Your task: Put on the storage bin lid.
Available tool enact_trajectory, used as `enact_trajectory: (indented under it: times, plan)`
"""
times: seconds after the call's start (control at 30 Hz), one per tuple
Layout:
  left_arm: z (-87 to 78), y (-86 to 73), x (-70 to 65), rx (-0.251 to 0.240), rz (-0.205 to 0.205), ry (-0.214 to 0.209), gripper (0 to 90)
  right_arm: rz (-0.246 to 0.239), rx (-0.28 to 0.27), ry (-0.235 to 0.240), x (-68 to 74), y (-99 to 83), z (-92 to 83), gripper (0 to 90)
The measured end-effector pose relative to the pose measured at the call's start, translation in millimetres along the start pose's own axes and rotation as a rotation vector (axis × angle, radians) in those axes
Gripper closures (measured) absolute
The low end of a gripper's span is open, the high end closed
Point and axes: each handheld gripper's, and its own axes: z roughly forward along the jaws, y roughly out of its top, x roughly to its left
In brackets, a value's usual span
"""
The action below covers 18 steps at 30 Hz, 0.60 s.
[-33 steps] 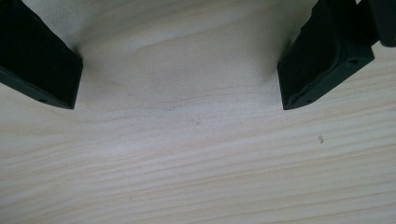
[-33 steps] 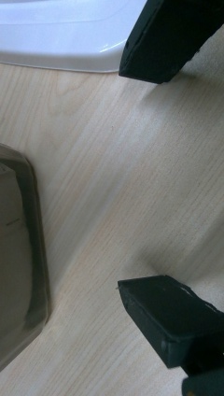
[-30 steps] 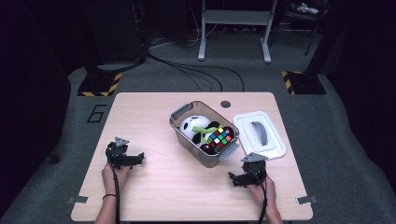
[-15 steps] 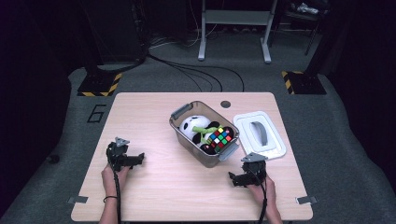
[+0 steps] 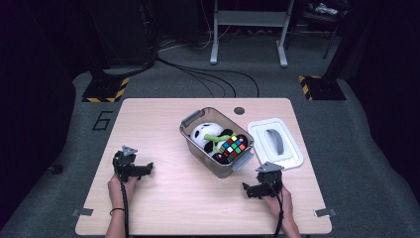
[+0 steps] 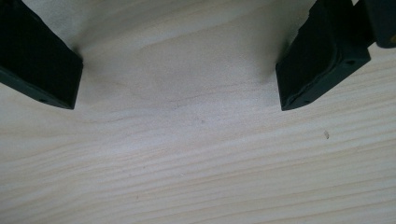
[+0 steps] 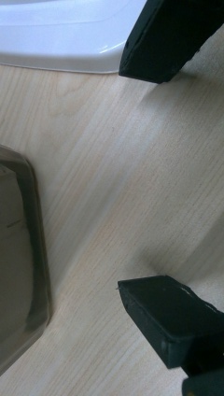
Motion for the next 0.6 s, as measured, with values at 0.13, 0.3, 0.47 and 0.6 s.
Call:
enact_trajectory:
  times: [0.13, 0.3, 0.47, 0.6]
  plan:
    - [-0.2, 0.0, 0.0, 0.003, -0.001, -0.001, 0.3, -0.009, -0.001, 0.004, -0.8, 0.0, 0.0, 0.0]
    - [0.0, 0.1, 0.1, 0.0, 0.001, 0.0, 0.3, -0.01, 0.011, 0.01, -1.9, 0.6, -1.3, 0.2]
    - [0.3, 0.3, 0.3, -0.001, 0.005, 0.0, 0.3, 0.017, -0.014, 0.047, -11.7, 3.4, -15.0, 2.4]
    - [0.6, 0.4, 0.1, -0.002, 0.004, -0.001, 0.3, 0.023, -0.032, 0.04, -21.1, 12.1, -24.5, 2.4]
